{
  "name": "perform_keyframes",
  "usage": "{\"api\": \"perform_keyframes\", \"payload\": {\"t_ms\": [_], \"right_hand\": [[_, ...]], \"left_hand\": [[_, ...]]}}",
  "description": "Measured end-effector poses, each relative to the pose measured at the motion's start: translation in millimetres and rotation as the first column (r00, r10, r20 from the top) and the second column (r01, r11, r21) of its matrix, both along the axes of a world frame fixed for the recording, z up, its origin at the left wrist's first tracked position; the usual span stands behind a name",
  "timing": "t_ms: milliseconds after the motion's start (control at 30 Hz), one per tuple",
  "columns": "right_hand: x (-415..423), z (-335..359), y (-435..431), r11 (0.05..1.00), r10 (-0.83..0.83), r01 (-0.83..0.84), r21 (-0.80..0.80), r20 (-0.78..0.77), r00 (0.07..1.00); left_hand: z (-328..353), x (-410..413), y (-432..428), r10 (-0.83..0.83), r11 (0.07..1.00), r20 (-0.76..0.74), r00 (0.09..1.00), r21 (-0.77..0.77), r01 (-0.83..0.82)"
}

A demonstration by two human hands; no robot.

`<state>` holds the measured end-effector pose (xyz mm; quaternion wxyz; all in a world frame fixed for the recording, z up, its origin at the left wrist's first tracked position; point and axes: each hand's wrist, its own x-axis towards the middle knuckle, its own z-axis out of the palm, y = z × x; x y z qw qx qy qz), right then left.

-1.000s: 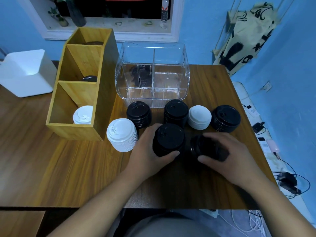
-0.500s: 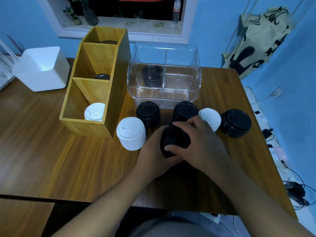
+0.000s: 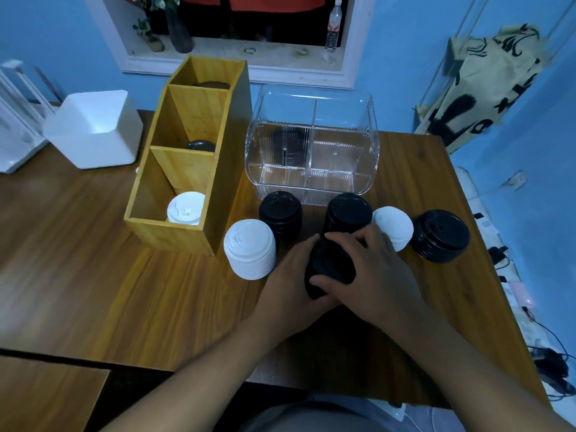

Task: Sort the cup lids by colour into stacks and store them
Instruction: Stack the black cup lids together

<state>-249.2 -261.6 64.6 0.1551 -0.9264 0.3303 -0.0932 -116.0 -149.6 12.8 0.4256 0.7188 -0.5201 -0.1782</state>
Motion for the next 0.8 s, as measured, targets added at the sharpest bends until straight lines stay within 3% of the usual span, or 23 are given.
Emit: {"api": "perform_keyframes", "payload": {"t_ms": [200,333,433,600,800], "right_hand": [[2,10,-1,0.988,0.036,-0.044,-0.15,-0.056,0.998],[13,29,-2,0.991,0.064,-0.075,-0.111,-0.1,0.993],[32,49,-17,0.993,0.098,-0.098,-0.065,0.0,0.995],[102,81,-71,0.987,0.162,-0.157,-0.04,0.17,0.972],[219,100,-146,0.995,0.093,-0.096,0.025,0.115,0.989]], "left_hand": [[5,13,40,0.06,0.998,0.067,0.996,-0.028,-0.058],[7,27,72,0.144,0.975,0.256,0.956,-0.203,-0.093],[9,44,81,0.252,0.943,0.403,0.88,-0.306,-0.13],[1,68,70,0.235,0.972,0.484,0.843,-0.119,-0.202],[-11,75,59,0.16,0.987,0.389,0.907,-0.071,-0.144]]}}
